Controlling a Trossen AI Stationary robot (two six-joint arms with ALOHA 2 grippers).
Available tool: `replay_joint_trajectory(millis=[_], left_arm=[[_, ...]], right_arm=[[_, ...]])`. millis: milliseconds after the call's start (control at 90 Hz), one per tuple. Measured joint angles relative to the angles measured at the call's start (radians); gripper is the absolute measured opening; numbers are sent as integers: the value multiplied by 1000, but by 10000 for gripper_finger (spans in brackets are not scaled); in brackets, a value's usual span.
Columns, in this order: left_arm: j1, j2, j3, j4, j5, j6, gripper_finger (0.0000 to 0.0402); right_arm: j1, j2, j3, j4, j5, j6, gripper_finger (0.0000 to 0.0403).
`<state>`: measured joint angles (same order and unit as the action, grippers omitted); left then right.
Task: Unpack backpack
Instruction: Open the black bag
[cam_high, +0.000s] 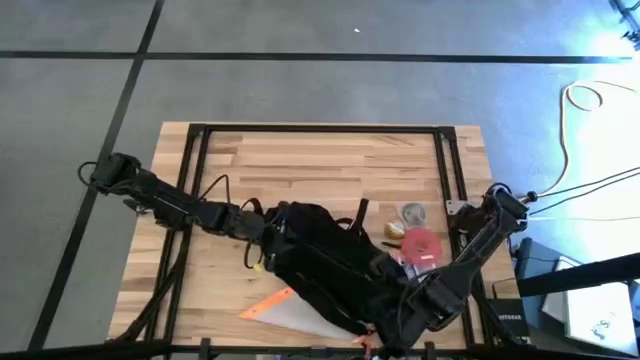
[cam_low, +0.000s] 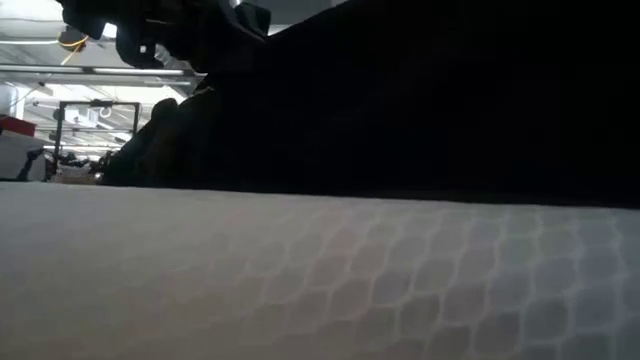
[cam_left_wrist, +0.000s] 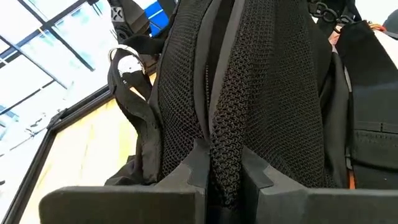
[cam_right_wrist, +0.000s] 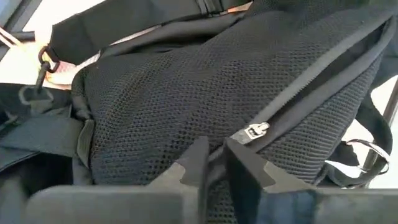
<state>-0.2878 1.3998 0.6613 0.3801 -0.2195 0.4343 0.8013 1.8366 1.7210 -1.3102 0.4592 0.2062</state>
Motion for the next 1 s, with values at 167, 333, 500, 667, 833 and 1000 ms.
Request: replay_joint_trajectory(millis=[167,333,500,667,833,1000], left_arm=[[2,0,0,0,0,-6,17],[2,0,0,1,3,-6,17],[2,0,0,-1,3,-7,17],[3,0,0,-2,3,-8,17],[3,0,0,-3,3,-8,17],[3,0,0,-4,3,-8,17]], right_arm=[[-2,0,0,5,93,31,125],[-12,-17,1,68,143,73,174],[-17,-8,0,57,77,-40,173],[-9,3,0,54,81,-197,144],[-11,3,0,47,129,-390,118],[-50,3,0,3,63,-449,96]])
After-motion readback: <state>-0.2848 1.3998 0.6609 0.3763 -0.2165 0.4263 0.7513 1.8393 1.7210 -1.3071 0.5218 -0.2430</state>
